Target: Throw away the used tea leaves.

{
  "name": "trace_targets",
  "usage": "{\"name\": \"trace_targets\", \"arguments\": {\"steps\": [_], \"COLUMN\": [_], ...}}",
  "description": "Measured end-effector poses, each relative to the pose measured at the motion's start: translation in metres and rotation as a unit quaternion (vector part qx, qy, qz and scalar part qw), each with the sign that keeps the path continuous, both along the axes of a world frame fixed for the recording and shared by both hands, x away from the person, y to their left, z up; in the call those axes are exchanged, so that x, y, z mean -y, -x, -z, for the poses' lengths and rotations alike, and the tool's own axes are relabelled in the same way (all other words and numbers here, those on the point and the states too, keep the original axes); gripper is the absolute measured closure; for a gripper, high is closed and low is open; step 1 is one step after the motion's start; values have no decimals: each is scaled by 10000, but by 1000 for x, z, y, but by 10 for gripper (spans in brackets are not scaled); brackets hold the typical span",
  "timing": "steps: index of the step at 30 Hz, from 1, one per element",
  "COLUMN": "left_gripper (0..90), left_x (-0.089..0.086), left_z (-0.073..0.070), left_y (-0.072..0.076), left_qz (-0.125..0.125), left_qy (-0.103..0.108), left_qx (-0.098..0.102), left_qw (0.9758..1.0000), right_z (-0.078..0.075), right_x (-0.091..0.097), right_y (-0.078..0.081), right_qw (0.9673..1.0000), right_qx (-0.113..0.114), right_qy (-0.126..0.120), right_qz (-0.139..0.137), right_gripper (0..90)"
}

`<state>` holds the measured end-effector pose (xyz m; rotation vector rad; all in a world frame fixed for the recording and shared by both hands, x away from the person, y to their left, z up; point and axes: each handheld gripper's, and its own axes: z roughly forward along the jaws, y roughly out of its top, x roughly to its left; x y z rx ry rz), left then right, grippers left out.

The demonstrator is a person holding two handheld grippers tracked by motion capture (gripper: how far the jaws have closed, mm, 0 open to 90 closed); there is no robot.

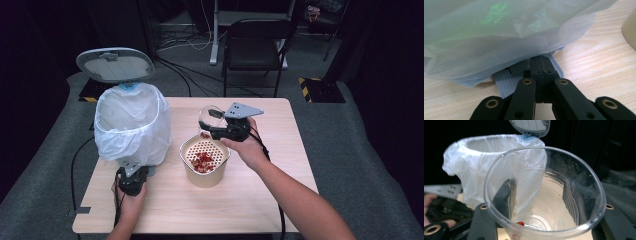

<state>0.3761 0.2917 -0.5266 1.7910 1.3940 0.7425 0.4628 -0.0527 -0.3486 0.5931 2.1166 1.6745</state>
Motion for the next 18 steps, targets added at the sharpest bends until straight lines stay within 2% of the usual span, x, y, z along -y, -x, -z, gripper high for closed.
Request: {"name": "trace_targets", "arguments": {"steps": [3,4,7,9,10,11,12,14,15,18], "left_gripper": [900,900,900,900,900,900,900,900,900,900], "left_x": [0,1,1,2,1,1,1,1,2,2], "left_z": [0,0,0,1,0,0,0,0,1,1], "left_y": [0,0,0,0,0,0,0,0,0,1], "left_qz": [2,-68,-53,-106,-42,-54,-31,-53,-71,-75], "left_qy": [-3,92,71,158,59,98,42,73,101,133], "left_qx": [-4,-12,-10,57,-16,-12,-6,-8,-9,-19], "left_qw": [10000,9999,10000,9998,10000,9999,10000,10000,9999,9999], "right_z": [-2,-3,-7,-16,-16,-20,-27,-39,-39,-57], "right_x": [-1,-3,-3,-3,-3,-4,-5,-7,-7,-17], "right_y": [0,1,0,0,0,0,0,1,1,3], "right_qw": [9998,9996,9994,9989,9989,9988,9987,9987,9987,9993], "right_qx": [-184,-276,-344,-464,-464,-492,-513,-494,-494,-338], "right_qy": [-45,-29,-18,-52,-52,-29,-32,-30,-30,64], "right_qz": [53,82,31,-5,-5,-34,-69,-82,-82,-173], "right_gripper": [436,437,436,437,437,436,437,437,437,437]}}
